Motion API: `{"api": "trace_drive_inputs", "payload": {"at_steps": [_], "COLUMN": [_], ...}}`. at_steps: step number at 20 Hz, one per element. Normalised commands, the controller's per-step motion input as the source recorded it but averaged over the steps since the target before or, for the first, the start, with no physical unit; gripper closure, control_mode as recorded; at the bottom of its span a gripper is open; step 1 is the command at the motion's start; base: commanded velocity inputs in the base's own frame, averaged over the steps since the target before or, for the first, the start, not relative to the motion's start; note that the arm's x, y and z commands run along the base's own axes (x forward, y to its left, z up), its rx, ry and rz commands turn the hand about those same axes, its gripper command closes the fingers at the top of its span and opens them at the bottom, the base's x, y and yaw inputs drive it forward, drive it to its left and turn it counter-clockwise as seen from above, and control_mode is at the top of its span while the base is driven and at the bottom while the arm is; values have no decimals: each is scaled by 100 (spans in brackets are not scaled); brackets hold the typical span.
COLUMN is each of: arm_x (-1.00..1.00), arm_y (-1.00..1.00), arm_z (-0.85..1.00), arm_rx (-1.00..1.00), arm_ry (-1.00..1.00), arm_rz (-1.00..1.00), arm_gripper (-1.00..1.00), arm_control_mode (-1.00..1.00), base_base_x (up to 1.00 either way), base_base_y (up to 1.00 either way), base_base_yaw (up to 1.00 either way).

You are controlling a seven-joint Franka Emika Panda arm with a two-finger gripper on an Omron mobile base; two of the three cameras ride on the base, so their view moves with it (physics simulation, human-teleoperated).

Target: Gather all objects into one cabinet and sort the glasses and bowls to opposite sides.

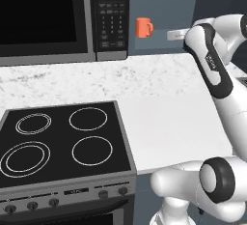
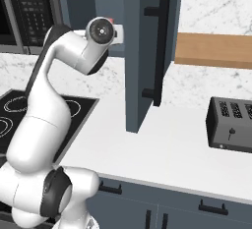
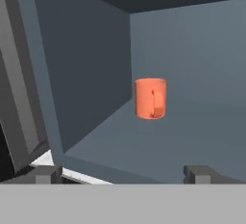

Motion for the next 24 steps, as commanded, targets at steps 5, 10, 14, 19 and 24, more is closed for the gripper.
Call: {"api": "trace_drive_inputs", "payload": {"at_steps": [5, 10, 14, 19, 24], "arm_x": [53, 38, 39, 49, 57], "arm_y": [0, 0, -1, 0, 0], "arm_z": [0, 0, 0, 0, 0], "arm_rx": [0, 0, 0, 0, 0], "arm_ry": [0, 2, 4, 0, 0], "arm_rz": [0, 0, 0, 0, 0], "arm_gripper": [-100, -100, -100, -100, -100], "arm_control_mode": [-100, -100, -100, -100, -100], "base_base_x": [0, 0, 0, 0, 0], "base_base_y": [0, 0, 0, 0, 0], "base_base_yaw": [0, 0, 0, 0, 0]}}
